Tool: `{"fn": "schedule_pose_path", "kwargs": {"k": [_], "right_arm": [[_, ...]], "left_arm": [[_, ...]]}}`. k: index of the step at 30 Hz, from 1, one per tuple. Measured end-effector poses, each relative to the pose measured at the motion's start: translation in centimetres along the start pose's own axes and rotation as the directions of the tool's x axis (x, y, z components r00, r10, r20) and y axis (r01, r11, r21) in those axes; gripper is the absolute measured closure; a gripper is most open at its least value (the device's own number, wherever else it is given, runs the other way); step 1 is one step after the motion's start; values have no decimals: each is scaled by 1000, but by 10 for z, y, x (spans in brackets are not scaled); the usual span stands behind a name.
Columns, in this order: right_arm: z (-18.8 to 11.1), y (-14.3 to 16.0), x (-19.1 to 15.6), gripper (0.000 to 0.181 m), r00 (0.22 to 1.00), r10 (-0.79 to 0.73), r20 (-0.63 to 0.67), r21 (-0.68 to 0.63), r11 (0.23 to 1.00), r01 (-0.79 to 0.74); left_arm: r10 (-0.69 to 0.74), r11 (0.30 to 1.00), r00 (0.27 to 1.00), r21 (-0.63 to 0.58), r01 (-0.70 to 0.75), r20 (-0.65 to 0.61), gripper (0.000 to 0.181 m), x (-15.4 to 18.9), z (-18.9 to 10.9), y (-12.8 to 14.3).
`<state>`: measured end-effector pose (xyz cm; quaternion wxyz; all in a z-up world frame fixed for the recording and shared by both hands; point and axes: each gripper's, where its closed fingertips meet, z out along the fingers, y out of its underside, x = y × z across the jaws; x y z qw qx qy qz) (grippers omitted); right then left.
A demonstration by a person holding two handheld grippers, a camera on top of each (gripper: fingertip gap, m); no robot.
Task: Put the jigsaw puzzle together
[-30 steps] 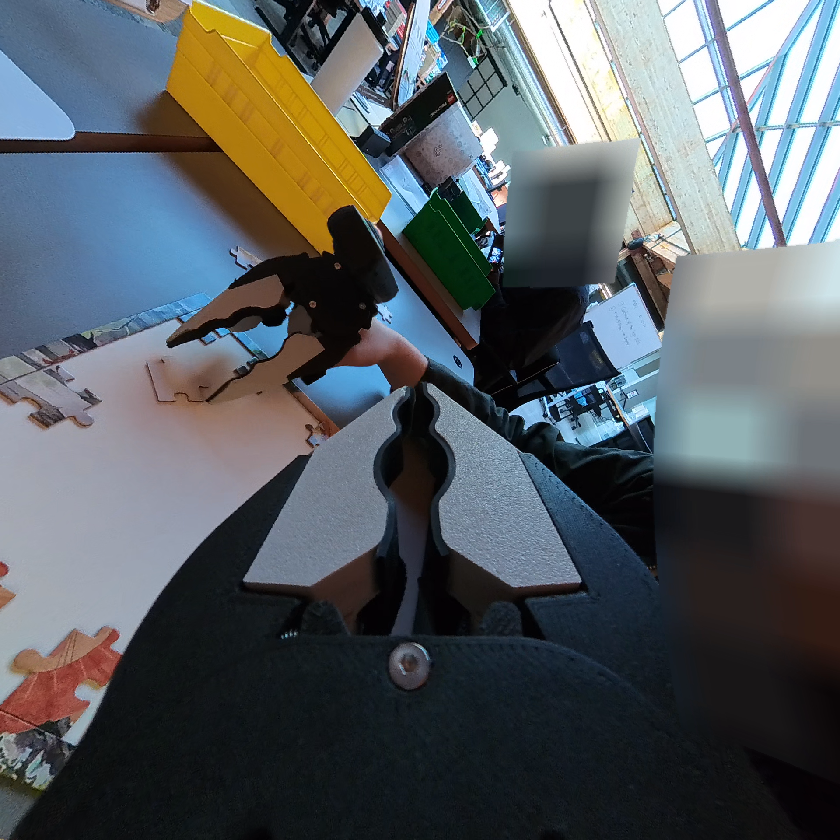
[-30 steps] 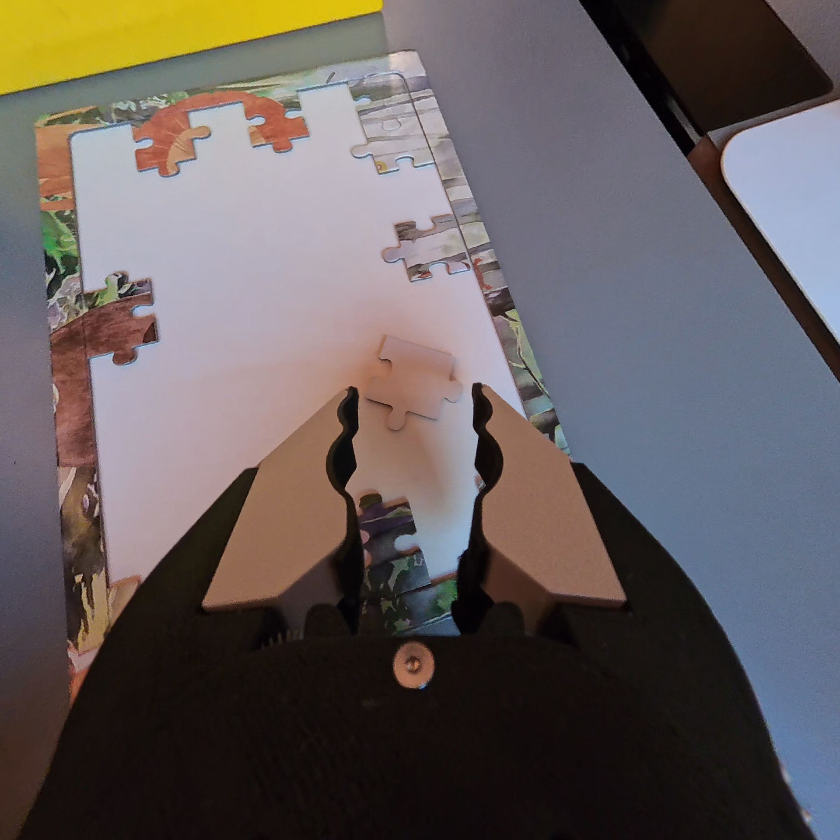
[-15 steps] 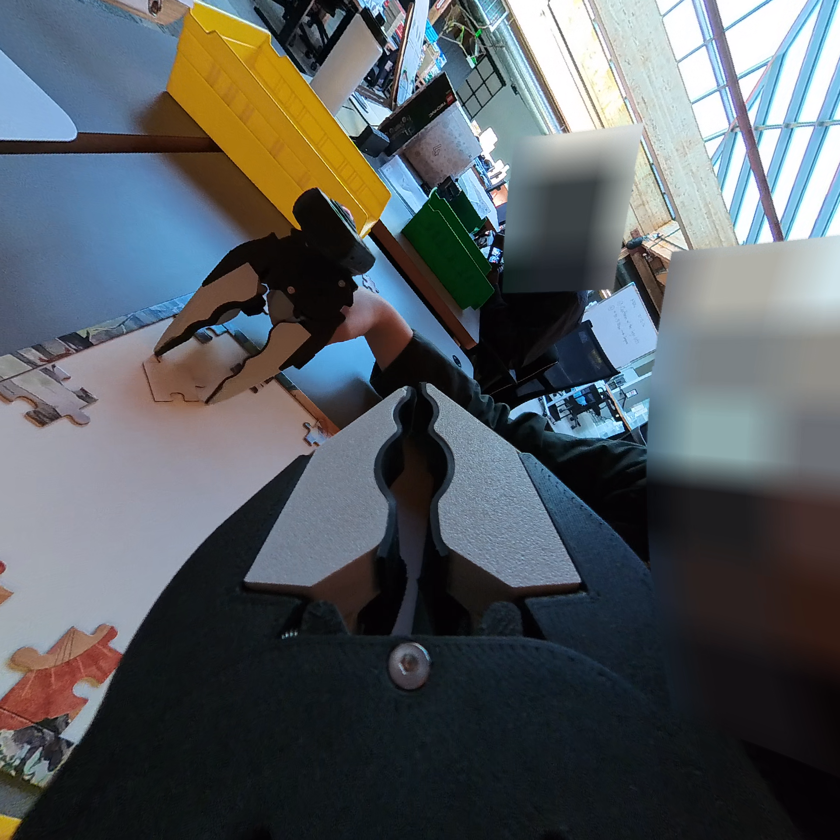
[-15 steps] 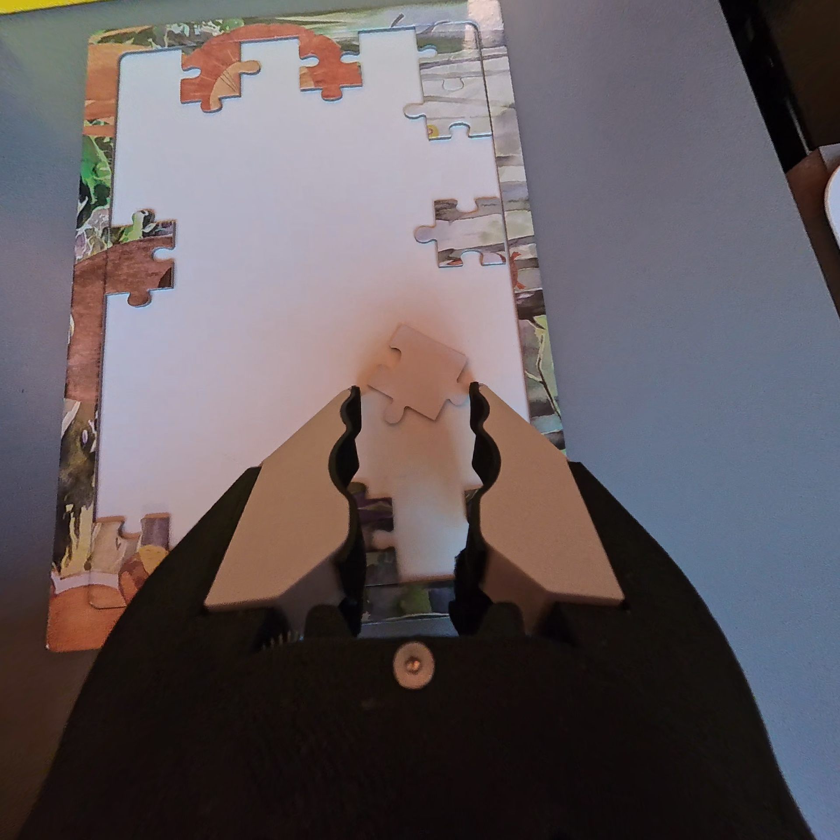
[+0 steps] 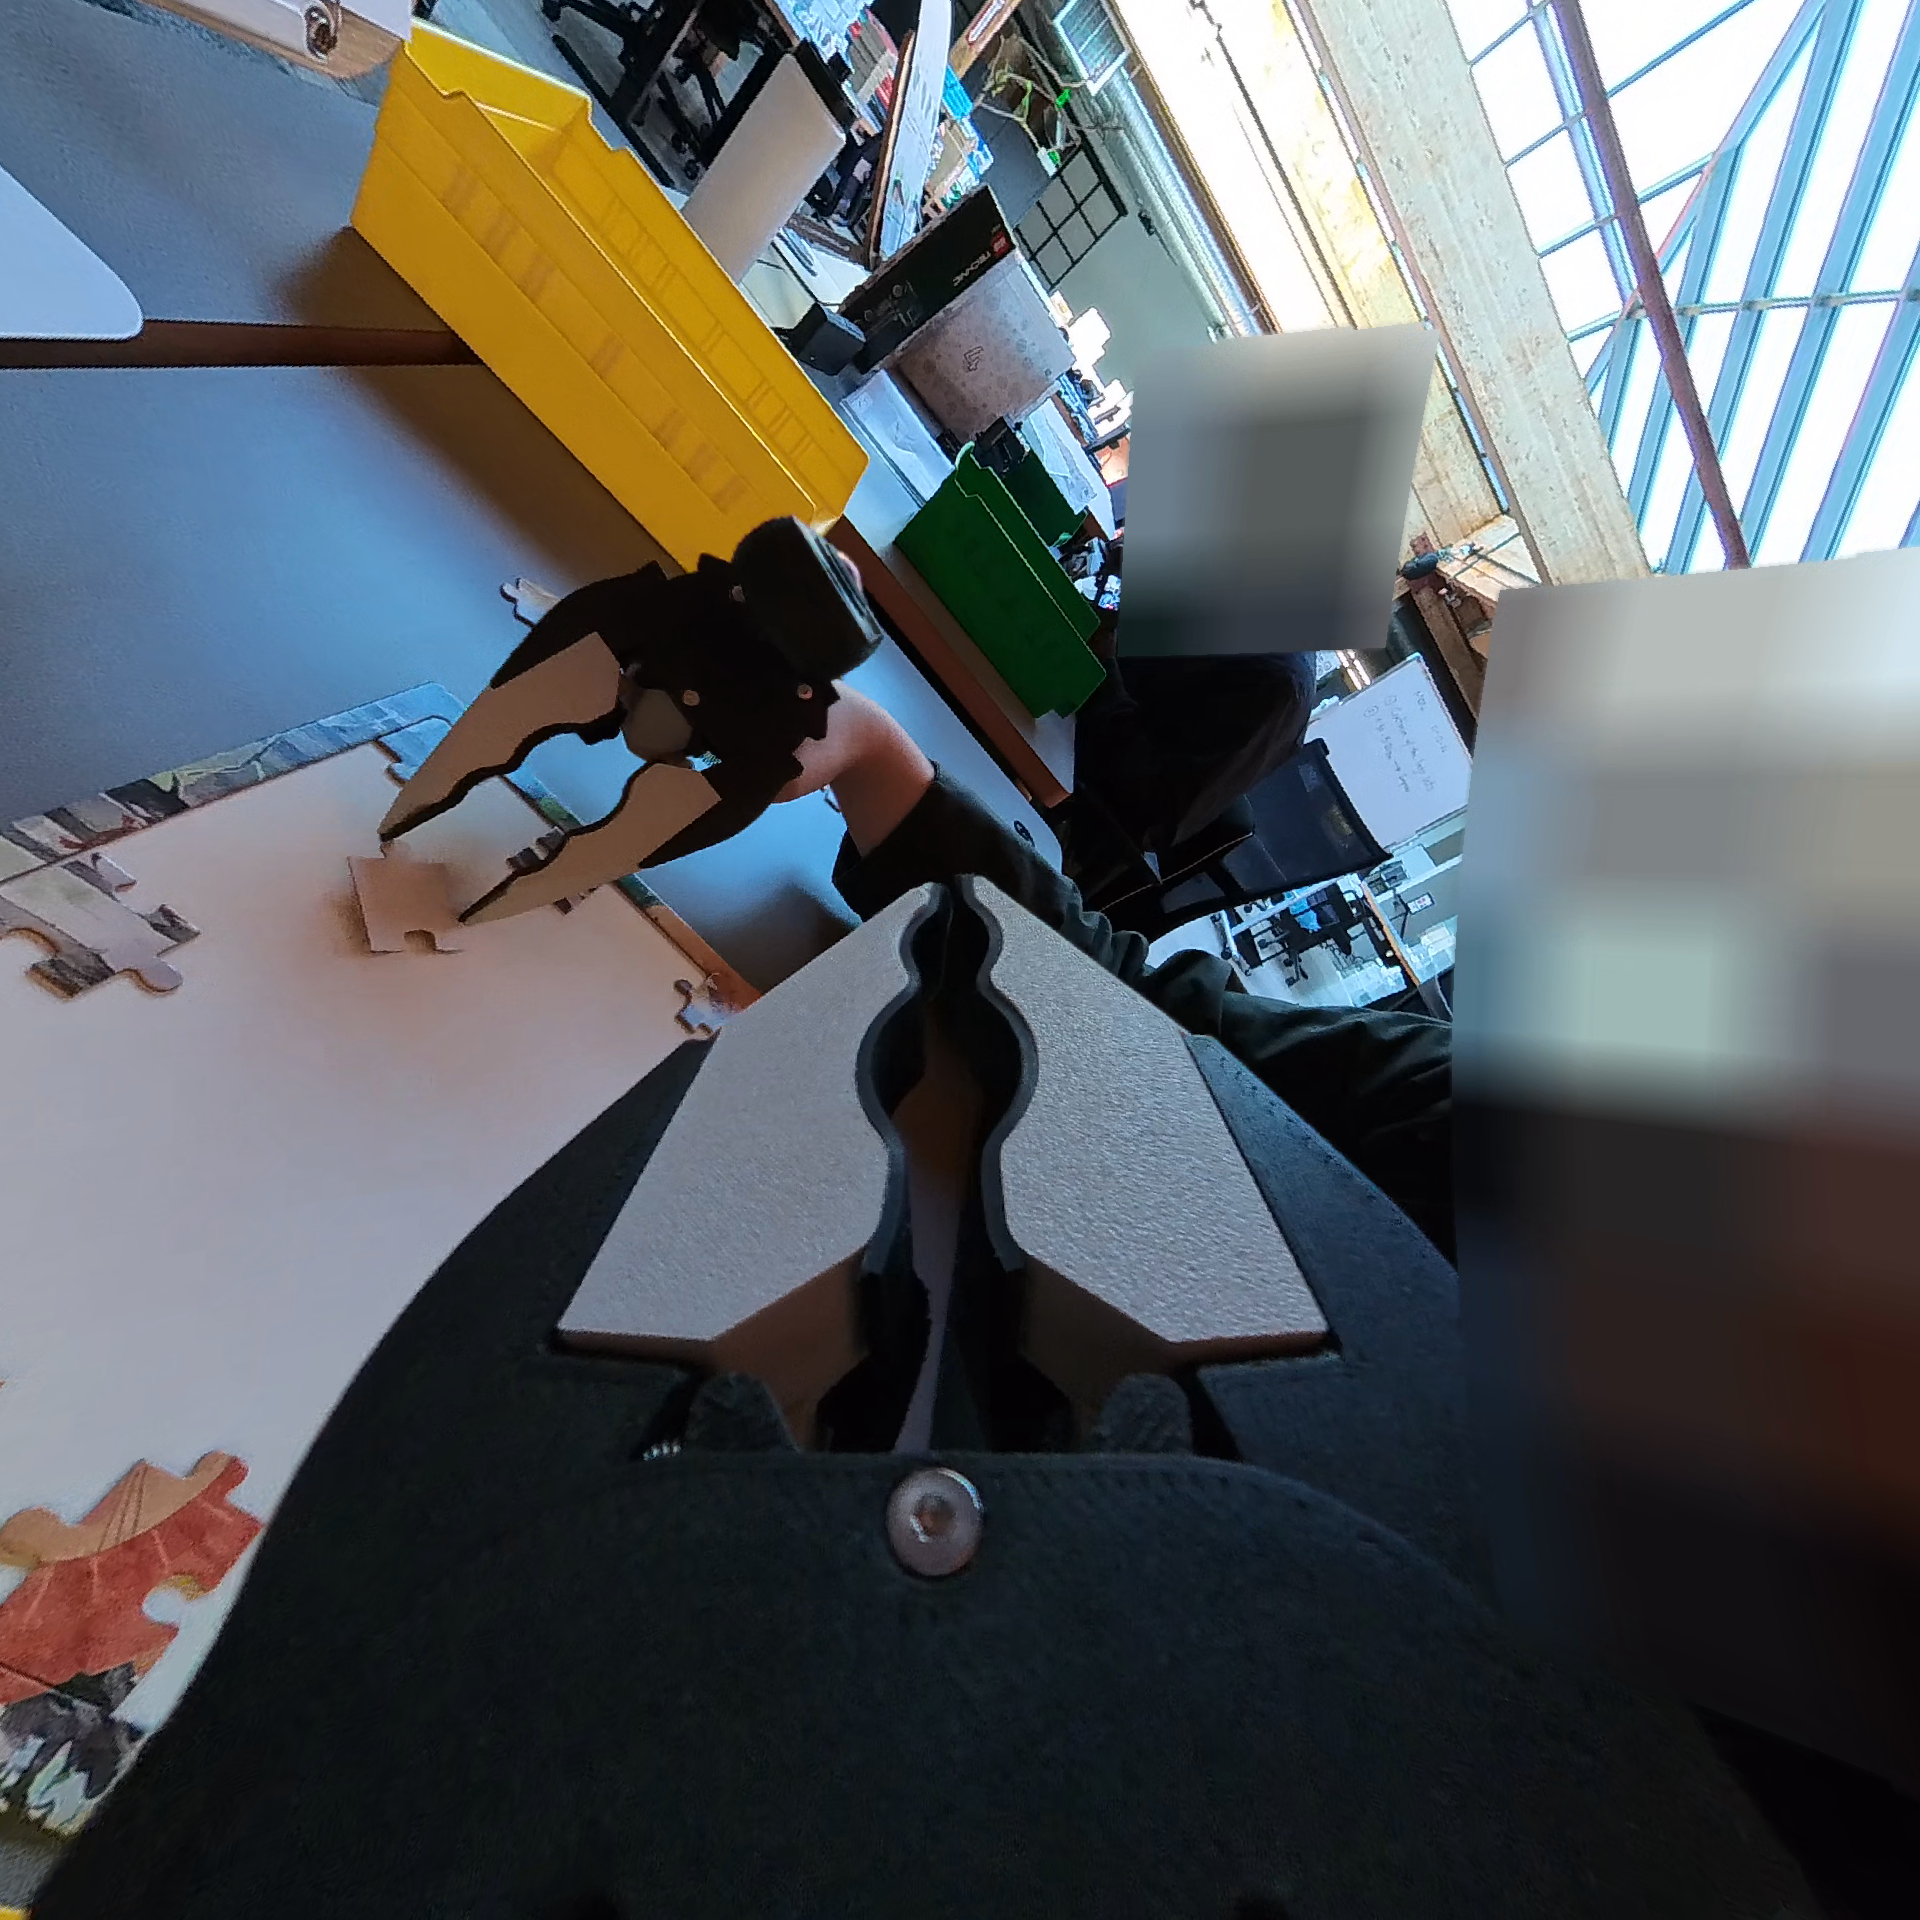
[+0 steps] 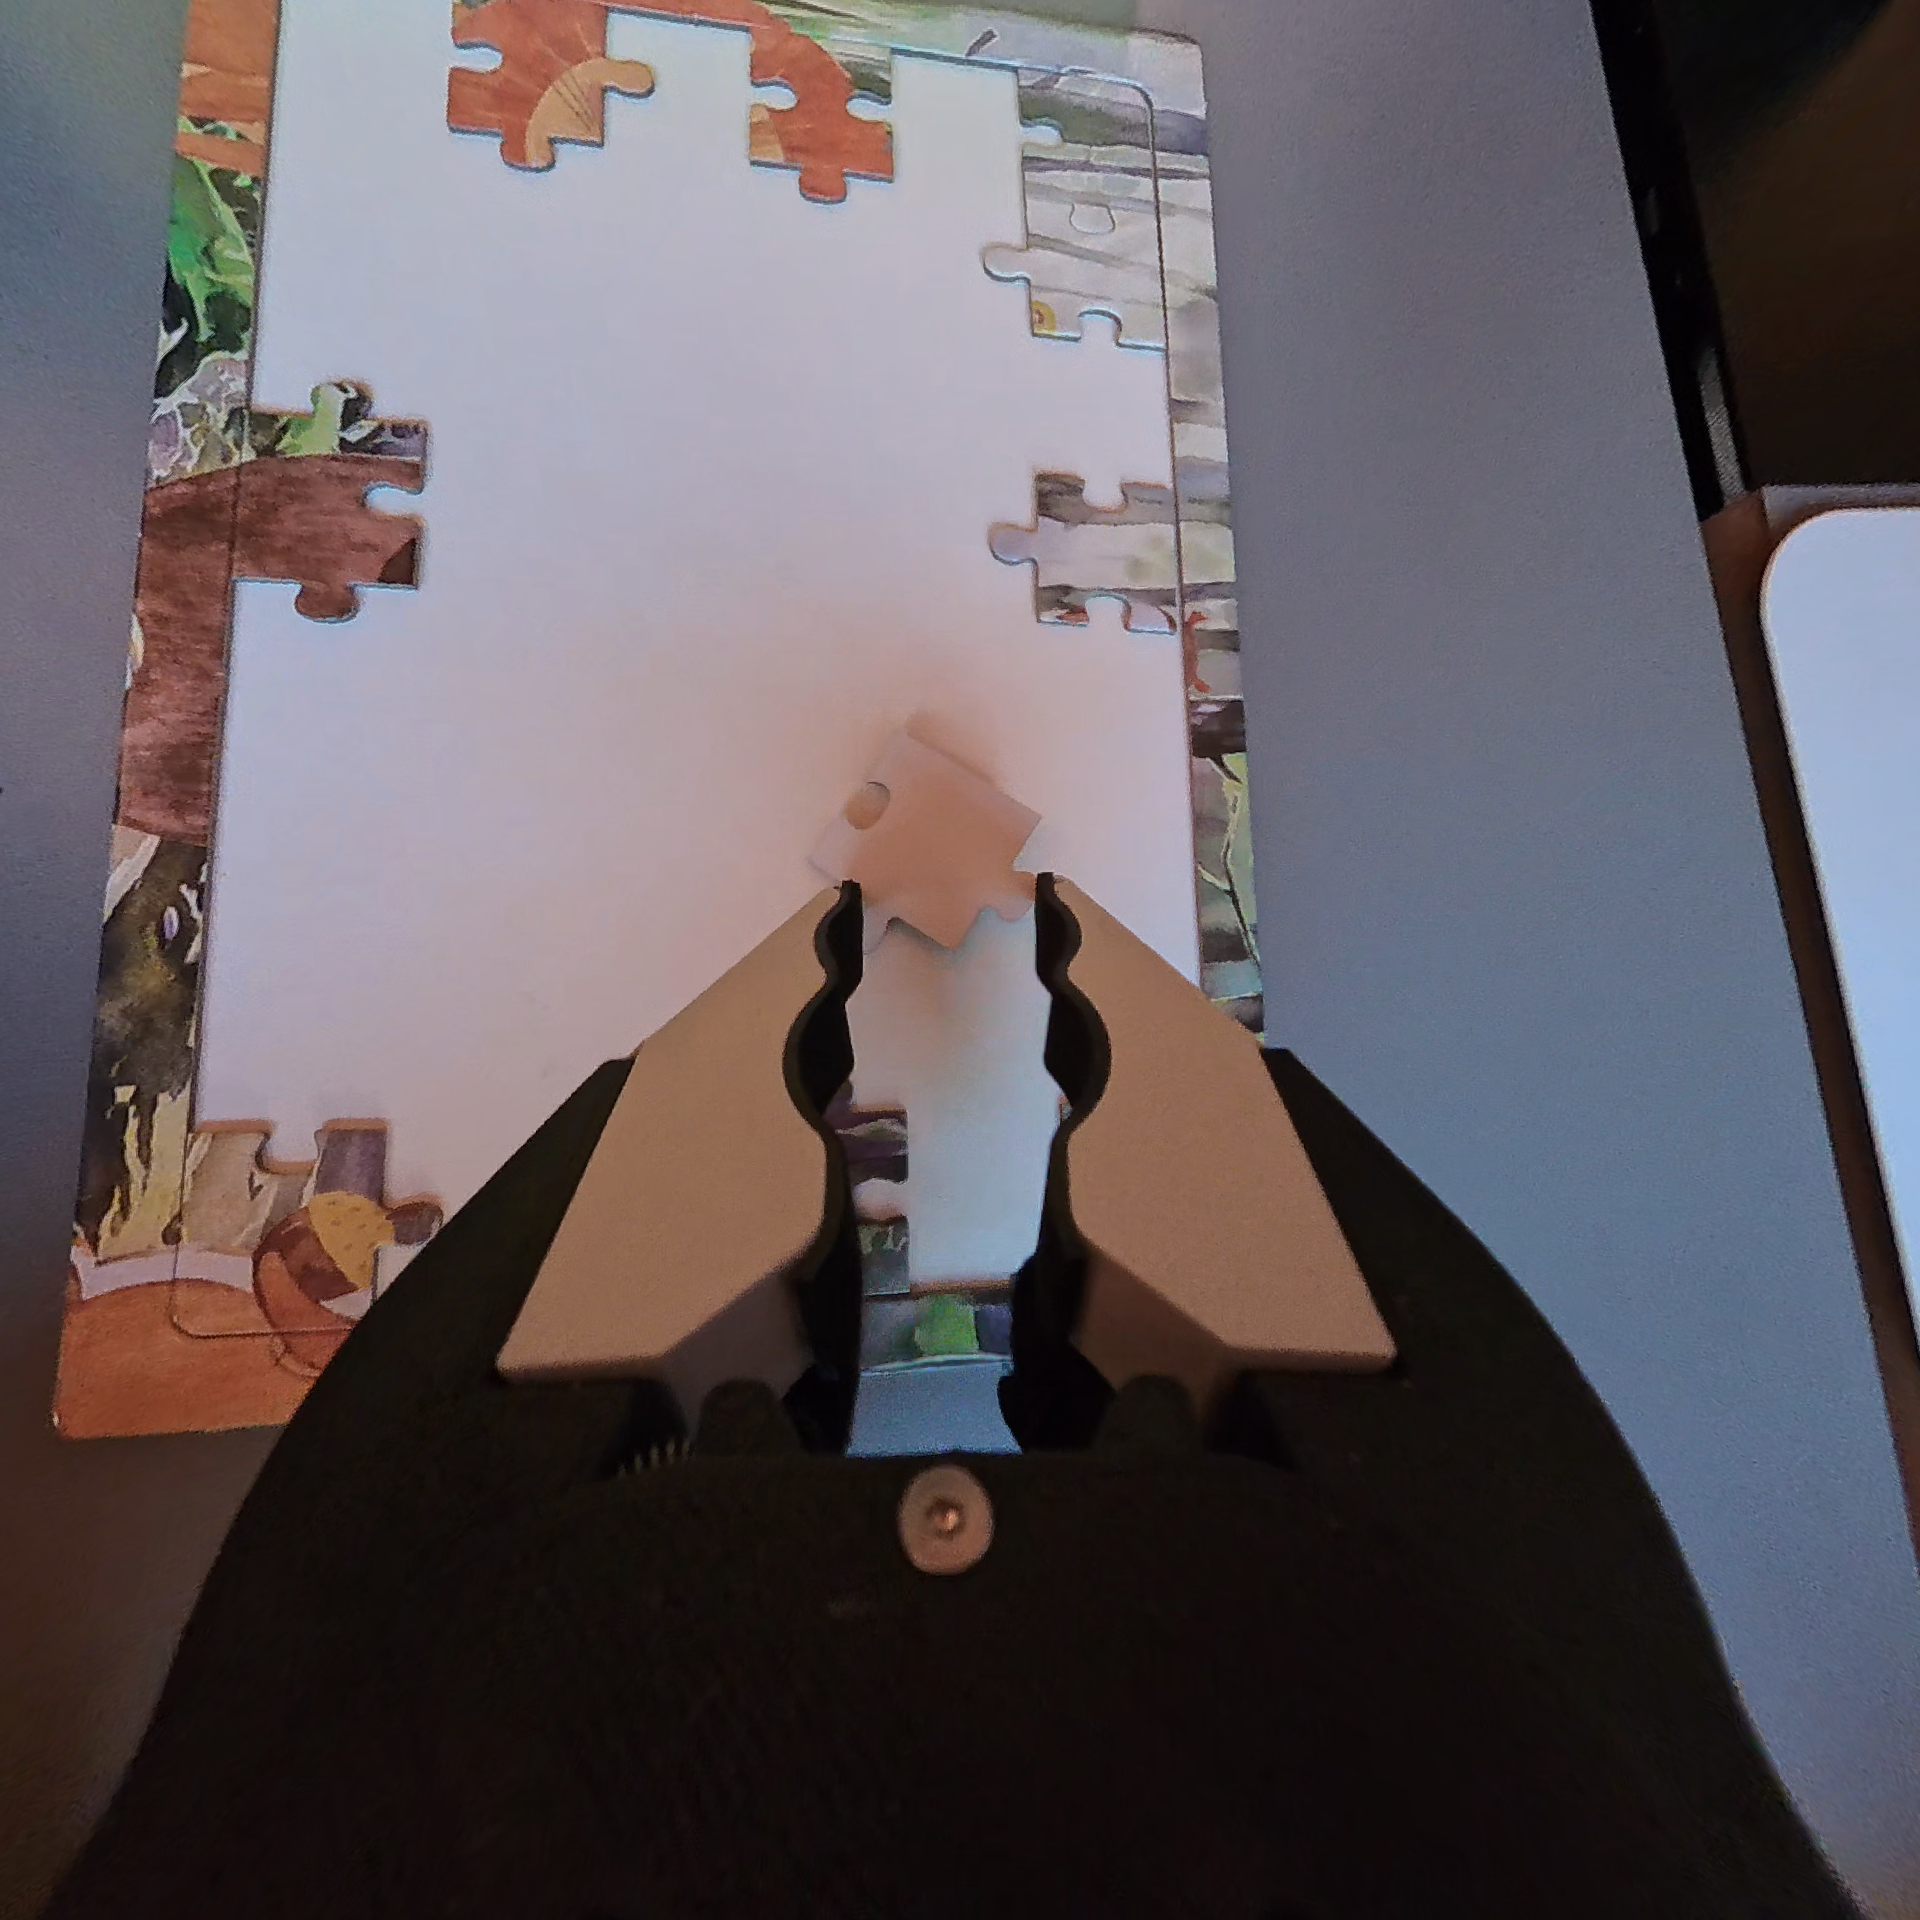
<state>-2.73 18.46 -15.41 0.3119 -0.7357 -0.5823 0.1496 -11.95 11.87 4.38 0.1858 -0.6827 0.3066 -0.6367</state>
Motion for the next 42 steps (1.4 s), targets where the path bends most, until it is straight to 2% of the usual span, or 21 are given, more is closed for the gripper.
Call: {"fn": "schedule_pose_path", "kwargs": {"k": [4,5,7,9,16,20,24,26,28,30,31,32,33,34,35,36,37,38,39,40,42], "right_arm": [[-9,-13,-3,148,996,-83,-38,11,996,84],[-13,-19,-4,148,992,-111,-54,14,994,112],[-23,-32,-8,148,982,-169,-88,16,985,171],[-36,-50,-12,148,963,-234,-136,20,971,239],[-84,-117,-37,148,844,-422,-330,60,883,465],[-91,-129,-42,148,824,-432,-366,85,866,492],[-91,-134,-45,151,838,-412,-357,142,863,485],[-93,-136,-44,153,844,-396,-361,186,857,481],[-103,-143,-45,149,900,-302,-313,320,859,400],[-118,-149,-38,143,971,-127,-204,476,853,212],[-126,-151,-35,141,992,-37,-117,537,838,95],[-134,-152,-30,141,998,61,-9,586,809,-44],[-140,-152,-25,141,978,173,119,609,765,-209],[-146,-151,-22,141,925,264,274,605,700,-379],[-152,-152,-18,141,831,343,438,572,607,-552],[-158,-154,-16,141,710,378,594,511,505,-696],[-165,-156,-13,145,590,364,721,447,406,-797],[-170,-157,-9,150,482,343,807,383,318,-867],[-169,-156,-6,150,395,332,856,319,261,-911],[-163,-153,-6,150,335,342,878,264,238,-935],[-148,-149,-10,150,278,382,882,193,245,-950]], "left_arm": [[-5,1000,999,-12,6,35,178,-9,3,2],[-15,1000,998,-9,15,58,171,-15,3,2],[-42,999,992,9,42,122,145,-30,2,0],[-62,998,983,28,58,171,135,-43,-1,-2],[-85,996,989,-15,87,118,134,-45,17,8],[-47,996,992,-74,55,114,141,-43,32,18],[-9,994,998,-111,15,60,169,-34,42,24],[56,991,993,-126,-43,101,177,-37,41,24],[217,974,953,-112,-197,209,181,-42,34,12],[437,898,834,-118,-423,337,181,-37,24,-6],[548,830,728,-154,-537,413,181,-35,19,-13],[651,733,576,-215,-645,494,181,-33,13,-21],[728,616,386,-293,-731,567,181,-30,6,-30],[768,487,182,-377,-788,614,181,-24,1,-37],[779,350,-18,-459,-817,627,181,-16,-1,-41],[780,207,-192,-534,-820,596,181,-8,3,-40],[783,73,-326,-599,-798,530,181,-2,12,-34],[779,-28,-425,-650,-759,462,181,-2,22,-27],[769,-97,-495,-692,-715,404,181,-4,29,-21],[763,-144,-542,-724,-674,352,181,-9,36,-16],[739,-214,-613,-765,-607,280,181,-17,44,-10]]}}
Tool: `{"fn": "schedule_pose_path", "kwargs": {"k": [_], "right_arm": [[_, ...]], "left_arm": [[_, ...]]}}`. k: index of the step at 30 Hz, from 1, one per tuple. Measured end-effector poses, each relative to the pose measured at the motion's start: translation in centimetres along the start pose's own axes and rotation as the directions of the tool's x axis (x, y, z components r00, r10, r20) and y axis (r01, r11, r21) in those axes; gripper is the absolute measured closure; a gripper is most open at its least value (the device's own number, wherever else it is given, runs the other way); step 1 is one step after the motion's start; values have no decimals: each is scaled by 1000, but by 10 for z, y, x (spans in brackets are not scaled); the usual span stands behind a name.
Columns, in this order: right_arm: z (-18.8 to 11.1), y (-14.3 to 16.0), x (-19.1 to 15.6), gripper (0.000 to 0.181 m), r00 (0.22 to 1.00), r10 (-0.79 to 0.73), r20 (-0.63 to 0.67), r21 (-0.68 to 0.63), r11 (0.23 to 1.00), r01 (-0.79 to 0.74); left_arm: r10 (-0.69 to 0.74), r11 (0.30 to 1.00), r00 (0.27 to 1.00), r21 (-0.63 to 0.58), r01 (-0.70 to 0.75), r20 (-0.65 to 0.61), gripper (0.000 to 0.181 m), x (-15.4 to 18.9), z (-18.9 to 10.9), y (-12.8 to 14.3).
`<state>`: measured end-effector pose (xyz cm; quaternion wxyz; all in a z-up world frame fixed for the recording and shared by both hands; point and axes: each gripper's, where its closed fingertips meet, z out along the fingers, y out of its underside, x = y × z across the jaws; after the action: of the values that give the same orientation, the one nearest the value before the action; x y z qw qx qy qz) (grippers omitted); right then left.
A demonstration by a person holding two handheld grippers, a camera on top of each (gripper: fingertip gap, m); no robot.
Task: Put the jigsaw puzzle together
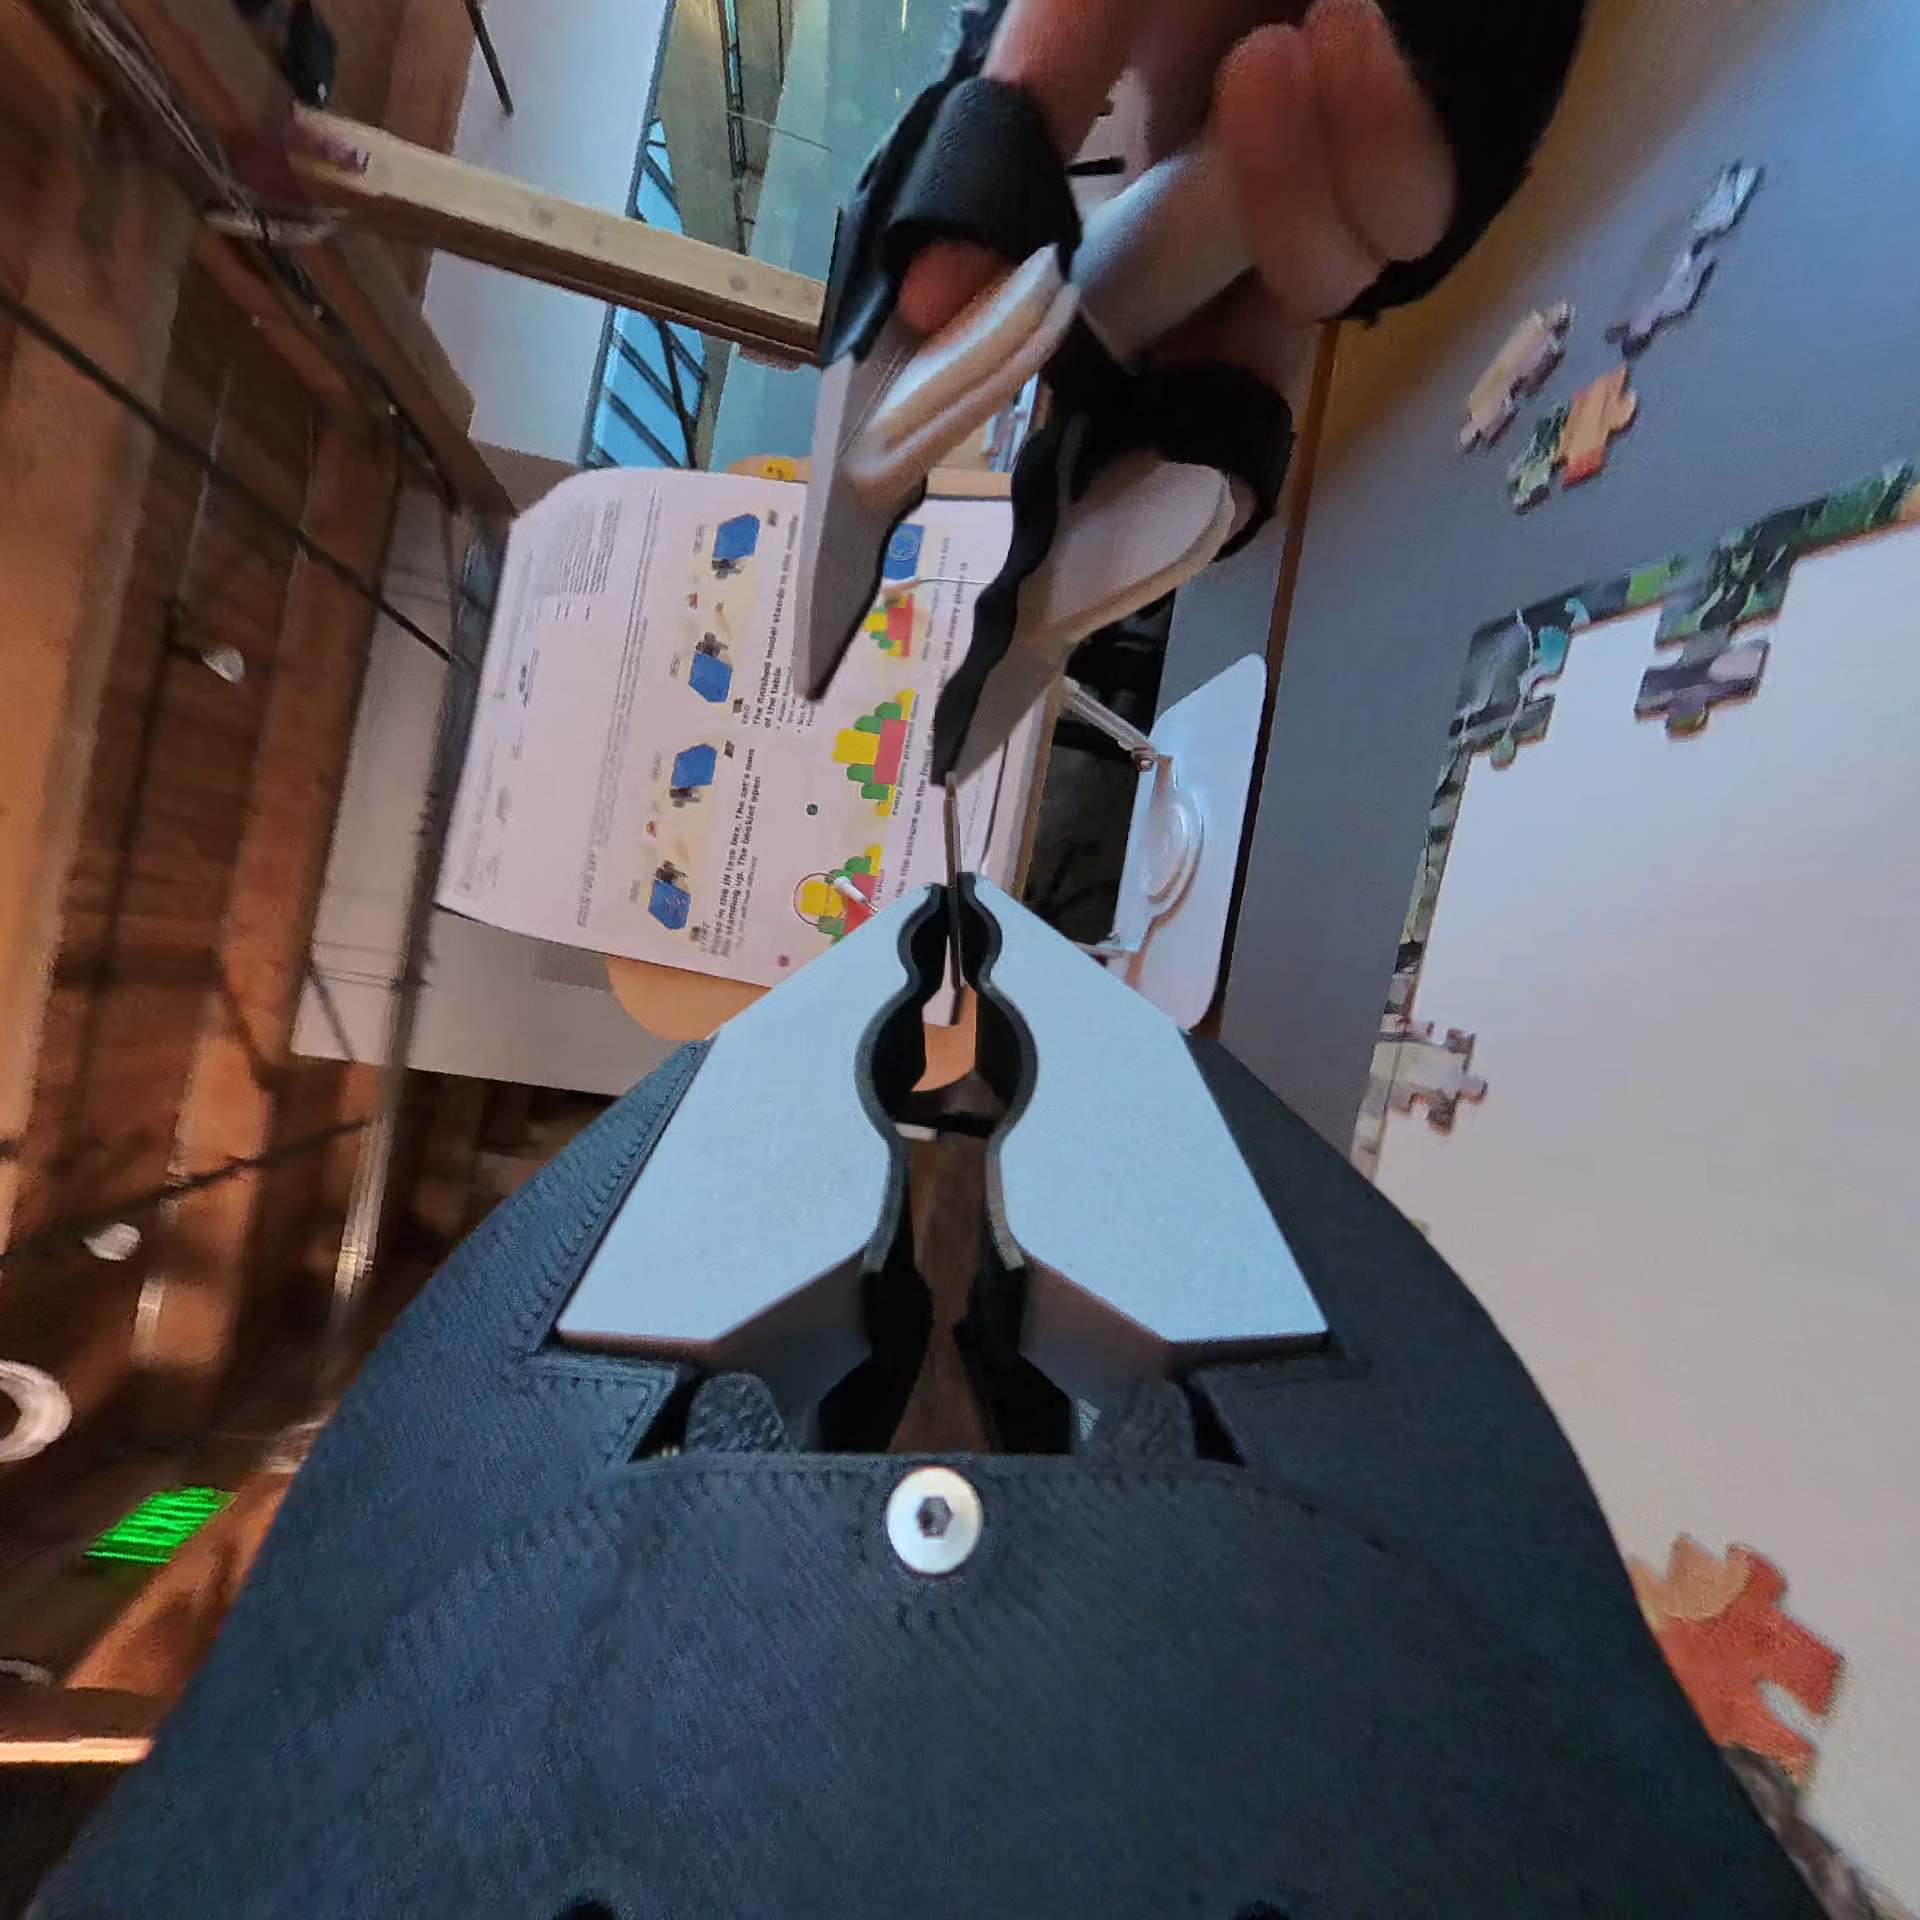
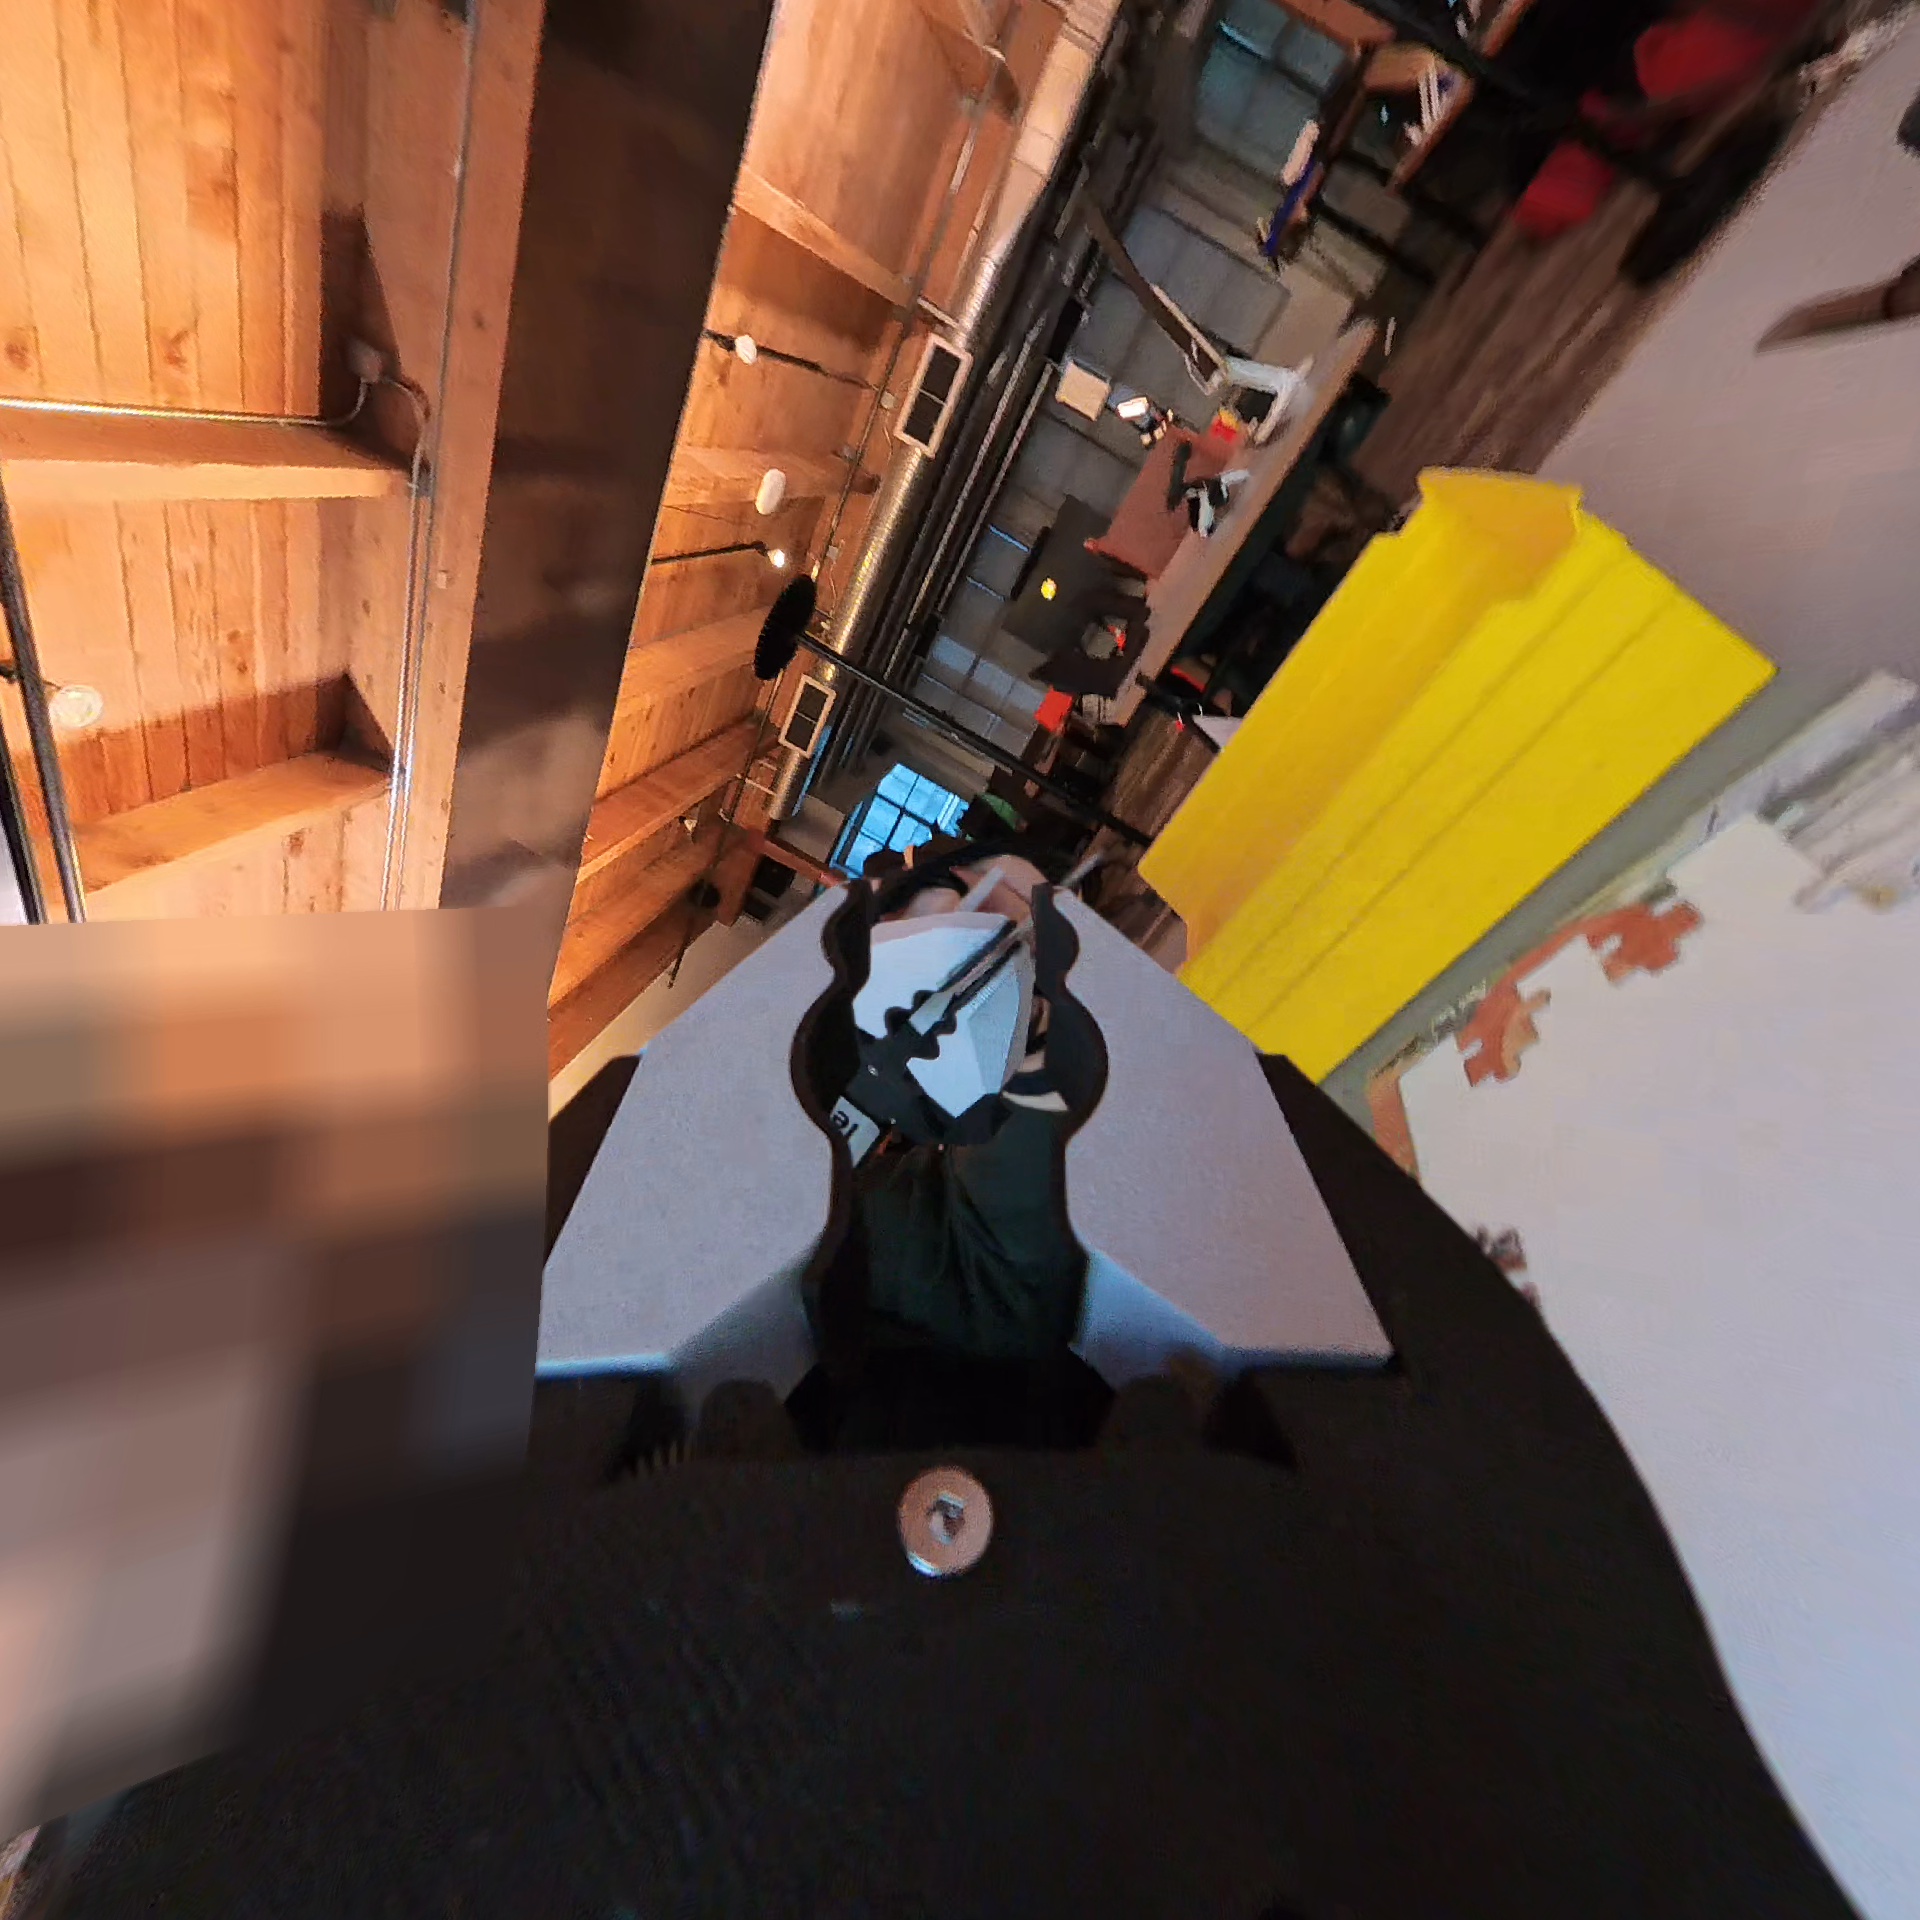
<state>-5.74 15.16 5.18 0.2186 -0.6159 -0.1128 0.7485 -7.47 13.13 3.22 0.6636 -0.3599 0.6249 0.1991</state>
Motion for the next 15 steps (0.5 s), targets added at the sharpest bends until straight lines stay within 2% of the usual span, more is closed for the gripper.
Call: {"fn": "schedule_pose_path", "kwargs": {"k": [3,6,8,10,13,15], "right_arm": [[4,12,7,153,999,26,-28,-63,998,-28],[5,20,8,161,999,31,-29,-113,993,-34],[6,28,10,174,999,34,-28,-159,986,-38],[7,31,9,176,999,41,-8,-180,983,-42],[7,26,7,180,999,29,19,-154,988,-25],[4,18,10,180,1000,2,4,-109,994,-1]], "left_arm": [[121,993,992,4,-122,45,181,3,1,-2],[133,991,991,24,-134,33,181,6,0,-6],[147,987,989,54,-148,35,181,7,-3,-11],[135,988,990,76,-137,27,181,7,-5,-13],[-38,995,999,87,38,-4,170,0,-3,-6],[-212,977,977,2,212,-38,144,-8,1,16]]}}
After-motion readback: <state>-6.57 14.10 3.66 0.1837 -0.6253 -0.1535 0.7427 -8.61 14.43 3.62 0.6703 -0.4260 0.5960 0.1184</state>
